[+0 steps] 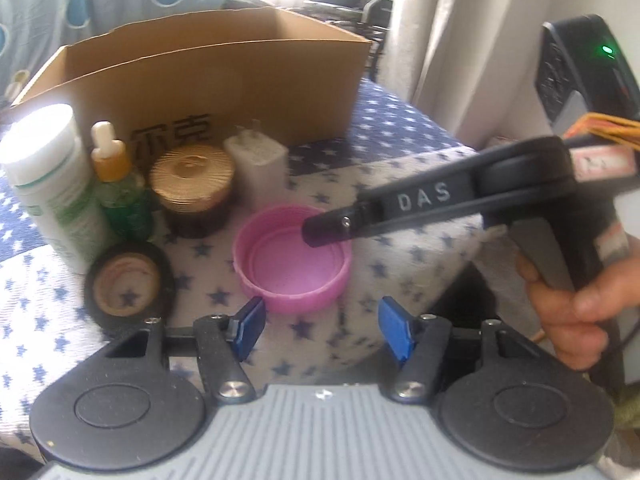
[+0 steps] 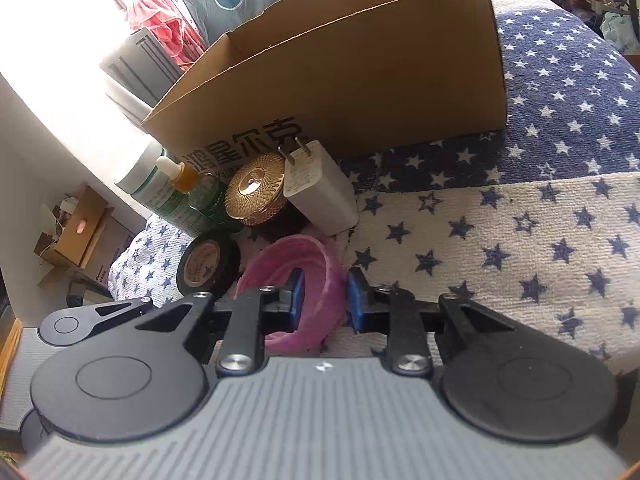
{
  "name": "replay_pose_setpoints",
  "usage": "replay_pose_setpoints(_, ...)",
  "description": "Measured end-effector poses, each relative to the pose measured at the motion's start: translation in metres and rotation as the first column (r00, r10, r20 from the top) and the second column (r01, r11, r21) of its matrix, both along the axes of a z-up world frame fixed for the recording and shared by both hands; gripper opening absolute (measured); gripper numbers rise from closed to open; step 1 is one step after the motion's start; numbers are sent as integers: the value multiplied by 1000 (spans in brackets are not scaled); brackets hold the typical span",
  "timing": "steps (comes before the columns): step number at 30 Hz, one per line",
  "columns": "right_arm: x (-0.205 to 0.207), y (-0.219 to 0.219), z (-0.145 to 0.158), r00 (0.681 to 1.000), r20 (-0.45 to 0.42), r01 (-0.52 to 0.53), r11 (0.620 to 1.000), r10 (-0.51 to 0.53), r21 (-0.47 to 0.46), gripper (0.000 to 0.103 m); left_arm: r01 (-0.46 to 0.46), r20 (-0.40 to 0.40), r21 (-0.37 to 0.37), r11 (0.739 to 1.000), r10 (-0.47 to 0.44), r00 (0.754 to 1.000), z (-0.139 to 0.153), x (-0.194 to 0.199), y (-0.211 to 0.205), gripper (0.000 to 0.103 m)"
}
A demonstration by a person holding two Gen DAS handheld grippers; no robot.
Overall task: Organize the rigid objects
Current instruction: 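Close the right gripper on the rim of the pink cap, then carry the pink cap into the box and release it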
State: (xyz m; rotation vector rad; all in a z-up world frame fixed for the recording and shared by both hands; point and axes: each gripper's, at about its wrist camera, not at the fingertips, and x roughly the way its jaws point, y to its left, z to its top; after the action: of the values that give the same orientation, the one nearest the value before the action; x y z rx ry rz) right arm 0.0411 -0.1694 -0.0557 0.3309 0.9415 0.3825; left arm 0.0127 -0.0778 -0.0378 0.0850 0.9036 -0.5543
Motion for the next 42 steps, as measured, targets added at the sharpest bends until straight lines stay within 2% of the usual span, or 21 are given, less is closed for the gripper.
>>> replay_pose_setpoints(3,-5,-8,0,1000,-8,12,1000,-12,-8,22,10,15,17,1000,-10,1000,2,-4,-1,66)
replay_pose_setpoints(5,-7,-11,-1,1000,-9,22,1000,-23,-17,22,10,25,25,1000,-11,1000,5,-5,0,75)
replay_pose_setpoints(11,-9,-15,-4,1000,-5,23,1000,-23,-3,22,6,50,71,997,-9,999,6,3,-5,80)
replay_pose_setpoints(21,-7,-12,-13,1000,-6,18,1000,-18,16,20,16,67,118,993,-24,997,-6,15,-23,79)
replay_pose_setpoints(25,-6,-16,-15,999,-10,38,999,-38,38,16,4,83,119,993,-14,996,-3,16,-24,67)
replay_pose_setpoints(28,-9,-18,-12,998,-15,58,998,-58,34,14,14,83,112,994,-23,996,4,16,-23,66)
replay_pose_setpoints(34,-20,-16,19,997,41,66,998,-66,11,14,21,182,114,993,-41,982,39,7,-21,66)
replay_pose_setpoints(38,-13,-10,62,988,148,37,999,-35,-10,14,-9,297,138,990,-33,954,78,16,-17,66)
replay_pose_setpoints(42,16,4,105,966,258,-19,999,30,-43,14,-52,397,178,983,-24,918,114,39,-9,66)
